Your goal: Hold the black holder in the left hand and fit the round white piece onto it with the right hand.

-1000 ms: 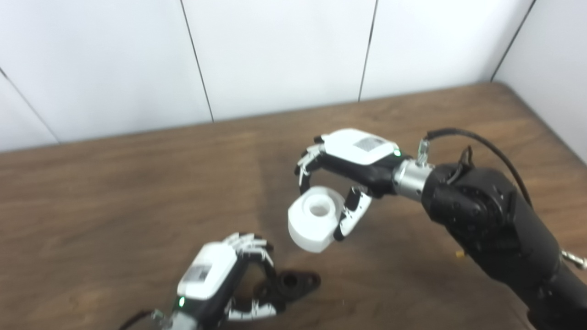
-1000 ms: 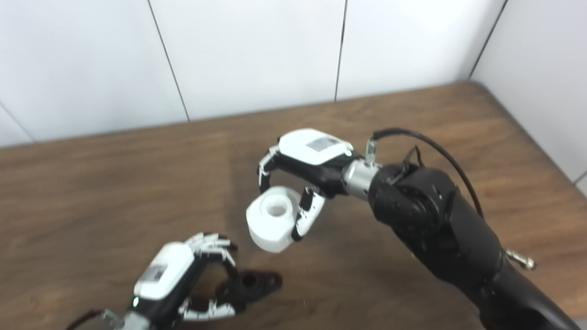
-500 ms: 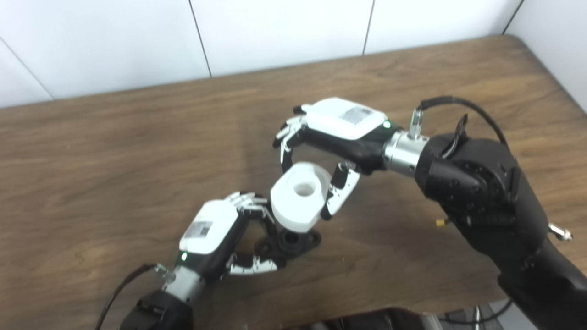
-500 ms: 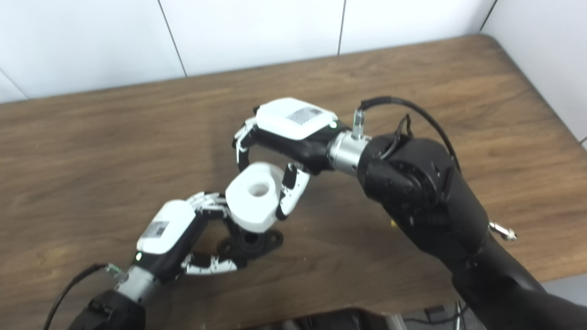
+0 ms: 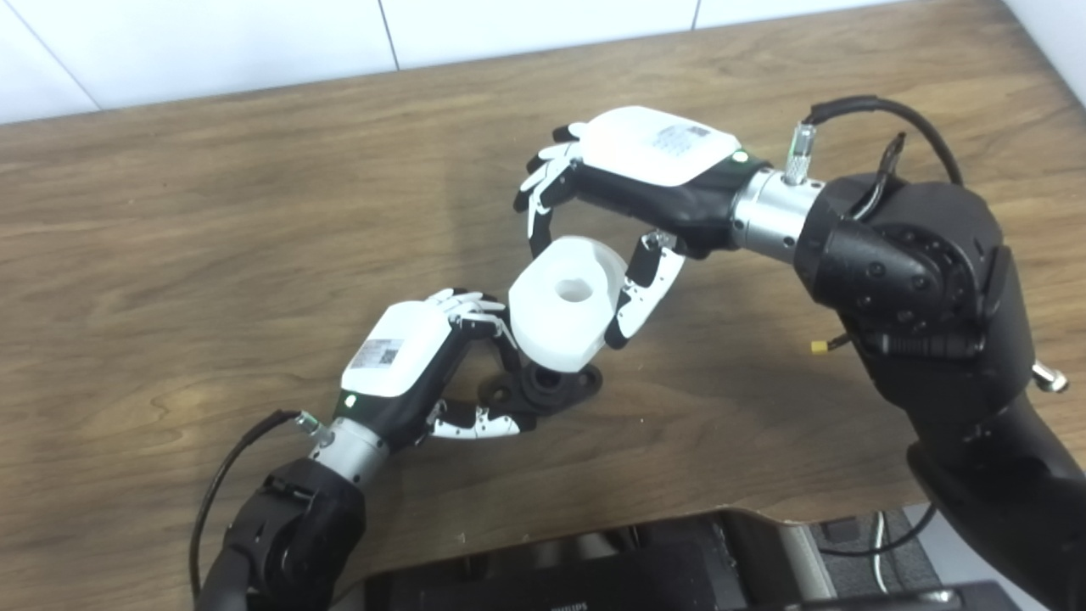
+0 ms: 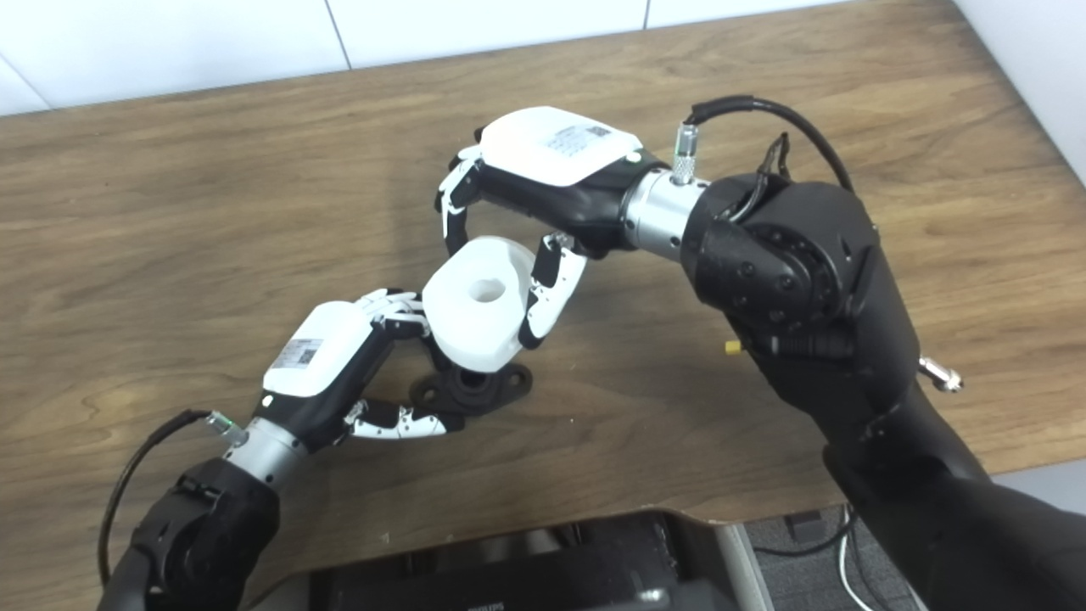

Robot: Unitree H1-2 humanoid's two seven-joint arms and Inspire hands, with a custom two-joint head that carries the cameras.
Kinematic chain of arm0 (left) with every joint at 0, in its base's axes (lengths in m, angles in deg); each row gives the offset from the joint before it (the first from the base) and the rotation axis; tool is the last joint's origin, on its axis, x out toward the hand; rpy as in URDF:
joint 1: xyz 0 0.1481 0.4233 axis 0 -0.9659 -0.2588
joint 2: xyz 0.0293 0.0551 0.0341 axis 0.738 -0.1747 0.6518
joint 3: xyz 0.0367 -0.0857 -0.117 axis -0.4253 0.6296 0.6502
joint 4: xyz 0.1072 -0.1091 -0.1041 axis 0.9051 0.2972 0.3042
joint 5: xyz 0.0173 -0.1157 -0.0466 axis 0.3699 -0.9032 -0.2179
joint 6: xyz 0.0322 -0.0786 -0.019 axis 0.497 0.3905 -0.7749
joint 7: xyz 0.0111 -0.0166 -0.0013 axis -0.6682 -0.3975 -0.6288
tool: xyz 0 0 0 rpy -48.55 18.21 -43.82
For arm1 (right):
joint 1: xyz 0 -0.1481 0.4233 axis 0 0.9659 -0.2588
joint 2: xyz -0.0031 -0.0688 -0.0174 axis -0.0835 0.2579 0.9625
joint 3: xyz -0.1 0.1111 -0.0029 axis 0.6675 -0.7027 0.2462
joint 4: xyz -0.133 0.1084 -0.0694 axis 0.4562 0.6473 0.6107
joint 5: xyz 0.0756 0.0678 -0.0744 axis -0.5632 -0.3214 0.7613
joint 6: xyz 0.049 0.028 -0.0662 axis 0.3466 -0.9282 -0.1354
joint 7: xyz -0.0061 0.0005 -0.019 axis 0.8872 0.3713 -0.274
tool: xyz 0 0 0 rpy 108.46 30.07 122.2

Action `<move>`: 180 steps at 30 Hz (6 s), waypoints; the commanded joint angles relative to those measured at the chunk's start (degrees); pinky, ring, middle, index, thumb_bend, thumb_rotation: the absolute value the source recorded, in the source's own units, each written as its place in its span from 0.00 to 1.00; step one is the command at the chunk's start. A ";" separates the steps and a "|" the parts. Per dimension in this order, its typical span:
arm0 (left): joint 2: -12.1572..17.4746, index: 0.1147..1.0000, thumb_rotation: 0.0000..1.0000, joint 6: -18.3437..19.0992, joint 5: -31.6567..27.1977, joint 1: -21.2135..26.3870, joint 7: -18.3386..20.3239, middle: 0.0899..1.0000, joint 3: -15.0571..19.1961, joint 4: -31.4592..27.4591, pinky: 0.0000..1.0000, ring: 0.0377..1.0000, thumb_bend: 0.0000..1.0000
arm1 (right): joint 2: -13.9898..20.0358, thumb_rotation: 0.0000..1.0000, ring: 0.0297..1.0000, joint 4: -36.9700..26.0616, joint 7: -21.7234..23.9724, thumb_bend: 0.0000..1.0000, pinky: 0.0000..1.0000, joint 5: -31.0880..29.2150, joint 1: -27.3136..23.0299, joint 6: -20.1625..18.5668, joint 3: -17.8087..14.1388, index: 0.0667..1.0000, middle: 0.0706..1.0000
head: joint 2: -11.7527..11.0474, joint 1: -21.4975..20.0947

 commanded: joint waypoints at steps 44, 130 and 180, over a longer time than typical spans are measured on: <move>-0.18 0.42 0.05 1.64 0.84 0.18 1.82 0.76 0.04 0.09 0.91 0.85 0.52 | -2.21 0.14 0.92 0.51 -4.22 0.53 1.00 1.05 2.73 5.87 3.24 0.44 0.82 | 0.10 1.33; -1.25 0.42 0.05 2.98 1.84 0.36 1.17 0.76 0.95 0.33 0.92 0.85 0.52 | -2.69 0.23 0.93 0.90 -6.34 0.86 1.00 3.60 9.65 13.43 2.88 0.55 0.82 | -0.56 0.94; 0.72 0.83 0.31 5.23 6.68 2.44 10.69 0.88 -0.62 -1.03 1.00 0.93 1.00 | -0.39 0.43 1.00 0.31 1.09 1.00 1.00 5.55 8.45 13.45 -0.25 1.00 1.00 | -0.97 3.52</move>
